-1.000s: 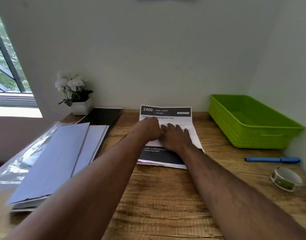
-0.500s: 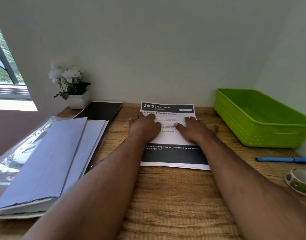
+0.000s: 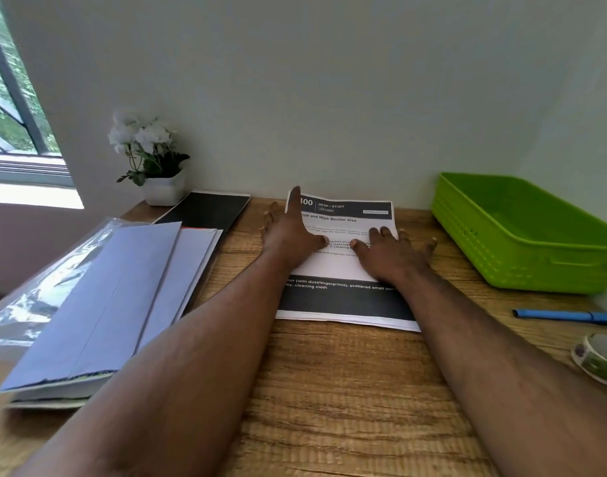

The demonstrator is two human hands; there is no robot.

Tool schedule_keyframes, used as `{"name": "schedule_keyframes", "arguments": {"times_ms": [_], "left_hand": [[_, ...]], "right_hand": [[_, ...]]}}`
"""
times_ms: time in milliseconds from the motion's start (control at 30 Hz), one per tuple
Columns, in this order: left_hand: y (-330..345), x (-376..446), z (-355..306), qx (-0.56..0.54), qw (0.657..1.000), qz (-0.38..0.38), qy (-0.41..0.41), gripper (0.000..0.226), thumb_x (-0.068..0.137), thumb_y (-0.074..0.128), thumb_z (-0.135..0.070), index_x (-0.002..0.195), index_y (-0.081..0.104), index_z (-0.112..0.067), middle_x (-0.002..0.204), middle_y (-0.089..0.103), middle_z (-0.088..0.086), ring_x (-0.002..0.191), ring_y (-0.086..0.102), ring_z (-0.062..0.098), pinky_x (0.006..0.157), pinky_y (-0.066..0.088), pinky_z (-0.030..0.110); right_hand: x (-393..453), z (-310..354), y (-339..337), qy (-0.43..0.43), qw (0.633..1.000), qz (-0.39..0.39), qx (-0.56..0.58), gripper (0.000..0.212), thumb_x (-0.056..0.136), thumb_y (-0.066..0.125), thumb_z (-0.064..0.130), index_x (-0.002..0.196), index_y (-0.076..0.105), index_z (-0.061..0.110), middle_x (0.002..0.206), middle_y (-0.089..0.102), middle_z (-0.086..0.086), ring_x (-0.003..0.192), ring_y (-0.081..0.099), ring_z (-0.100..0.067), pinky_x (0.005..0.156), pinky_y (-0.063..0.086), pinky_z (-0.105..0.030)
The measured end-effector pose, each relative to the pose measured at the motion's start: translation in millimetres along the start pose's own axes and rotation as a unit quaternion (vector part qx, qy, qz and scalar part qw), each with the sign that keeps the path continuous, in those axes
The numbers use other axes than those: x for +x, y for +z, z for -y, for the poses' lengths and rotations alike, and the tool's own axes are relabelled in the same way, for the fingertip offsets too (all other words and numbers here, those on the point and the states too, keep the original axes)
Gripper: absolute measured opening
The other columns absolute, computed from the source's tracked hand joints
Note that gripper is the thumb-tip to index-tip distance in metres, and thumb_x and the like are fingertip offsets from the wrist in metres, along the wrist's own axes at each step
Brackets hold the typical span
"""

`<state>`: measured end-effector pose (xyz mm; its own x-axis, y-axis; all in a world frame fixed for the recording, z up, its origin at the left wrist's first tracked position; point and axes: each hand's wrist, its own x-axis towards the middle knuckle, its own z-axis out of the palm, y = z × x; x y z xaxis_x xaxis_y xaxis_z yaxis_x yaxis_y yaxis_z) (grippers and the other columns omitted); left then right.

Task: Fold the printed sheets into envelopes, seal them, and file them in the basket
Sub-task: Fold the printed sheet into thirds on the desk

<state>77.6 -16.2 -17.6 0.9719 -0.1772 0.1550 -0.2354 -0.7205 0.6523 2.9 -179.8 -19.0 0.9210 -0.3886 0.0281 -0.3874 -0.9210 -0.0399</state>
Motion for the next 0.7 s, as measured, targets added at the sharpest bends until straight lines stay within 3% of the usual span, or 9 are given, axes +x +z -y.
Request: {"name": "schedule_keyframes", "arguments": {"times_ms": [67,233,433,633,700], "left_hand": [[-0.4,1.9,-2.2,-0.001,1.000,0.006,-0.008,0.122,0.069,0.082,-0.038,0.152,-0.008,-0.036,0.156,0.017,0.024,0.146,0.011,0.041,0.115,0.023,0.056],[-1.5,9.3,0.3,-0.022,1.000,-0.001,-0.004,0.130,0.055,0.084,-0.042,0.144,-0.012,-0.046,0.144,0.048,0.010,0.139,0.035,0.036,0.109,0.035,0.054],[-1.2,7.1,0.9,-0.060,0.998,-0.017,0.007,0.112,0.071,0.074,-0.049,0.152,-0.003,-0.037,0.144,0.048,0.006,0.135,0.041,0.032,0.109,0.035,0.053],[-3.6,6.0,-0.2,-0.121,0.988,-0.094,-0.002,0.102,0.080,0.076,-0.025,0.154,0.007,-0.027,0.140,0.048,0.011,0.127,0.049,0.030,0.107,0.039,0.048],[-6.5,5.8,0.0,-0.161,0.980,-0.111,-0.029,0.094,0.080,0.073,-0.015,0.153,0.015,-0.024,0.126,0.060,0.009,0.116,0.058,0.028,0.101,0.045,0.041]], "right_hand": [[-0.8,-0.7,-0.8,-0.005,1.000,-0.001,0.003,0.071,0.093,0.011,0.066,0.152,0.016,0.027,0.161,0.012,0.004,0.148,0.008,-0.026,0.107,-0.004,-0.071],[-0.3,-1.2,-1.5,-0.016,1.000,0.002,0.017,0.070,0.093,0.012,0.066,0.152,0.017,0.027,0.161,0.012,0.003,0.148,0.009,-0.026,0.107,-0.005,-0.071],[0.2,-1.1,-3.3,-0.024,0.999,0.005,0.044,0.071,0.094,0.017,0.065,0.152,-0.003,0.031,0.161,0.012,0.002,0.148,0.010,-0.027,0.109,-0.007,-0.069],[-0.2,-3.0,-6.0,-0.032,0.998,0.014,0.058,0.072,0.094,0.019,0.066,0.151,-0.009,0.032,0.162,0.010,0.001,0.148,0.009,-0.027,0.109,-0.005,-0.069],[-1.0,-4.1,-6.3,-0.035,0.997,0.017,0.068,0.073,0.094,0.021,0.066,0.151,-0.010,0.032,0.162,0.008,0.001,0.148,0.009,-0.027,0.109,-0.005,-0.068]]}}
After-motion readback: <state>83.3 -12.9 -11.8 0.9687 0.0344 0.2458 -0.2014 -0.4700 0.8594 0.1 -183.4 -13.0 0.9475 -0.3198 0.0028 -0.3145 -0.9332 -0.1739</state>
